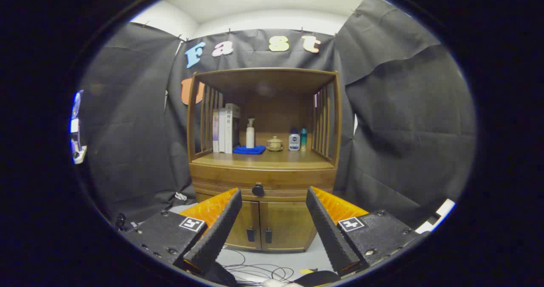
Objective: Pull open the drawer, take out the items inside it, and place them on the countertop above the cabinet.
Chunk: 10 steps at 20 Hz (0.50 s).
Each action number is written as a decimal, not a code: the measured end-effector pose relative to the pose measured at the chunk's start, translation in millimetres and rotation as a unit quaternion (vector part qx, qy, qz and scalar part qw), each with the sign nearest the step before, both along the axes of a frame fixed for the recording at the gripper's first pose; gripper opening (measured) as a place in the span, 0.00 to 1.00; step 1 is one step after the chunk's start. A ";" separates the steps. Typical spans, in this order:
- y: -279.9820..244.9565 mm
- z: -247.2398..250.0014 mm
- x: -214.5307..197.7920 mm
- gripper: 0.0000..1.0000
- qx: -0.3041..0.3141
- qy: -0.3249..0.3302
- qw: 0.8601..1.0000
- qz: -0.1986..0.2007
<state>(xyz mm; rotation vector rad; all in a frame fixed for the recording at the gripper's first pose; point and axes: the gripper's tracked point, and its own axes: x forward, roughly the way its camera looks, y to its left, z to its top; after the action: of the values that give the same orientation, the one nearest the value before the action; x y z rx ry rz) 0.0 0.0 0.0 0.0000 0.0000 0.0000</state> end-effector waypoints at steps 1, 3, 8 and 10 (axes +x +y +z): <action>-0.1 -0.3 -0.4 0.99 0.001 0.003 1.000 -0.003; -4.1 -2.1 -0.7 0.99 0.001 0.004 1.000 -0.008; -7.5 -4.9 -6.3 0.99 0.007 0.002 1.000 -0.018; -7.2 -6.0 -8.5 0.99 0.008 0.003 1.000 -0.016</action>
<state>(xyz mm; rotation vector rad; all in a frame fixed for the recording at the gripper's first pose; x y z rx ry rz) -8.5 -7.2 -6.0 0.0167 0.0051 -0.0327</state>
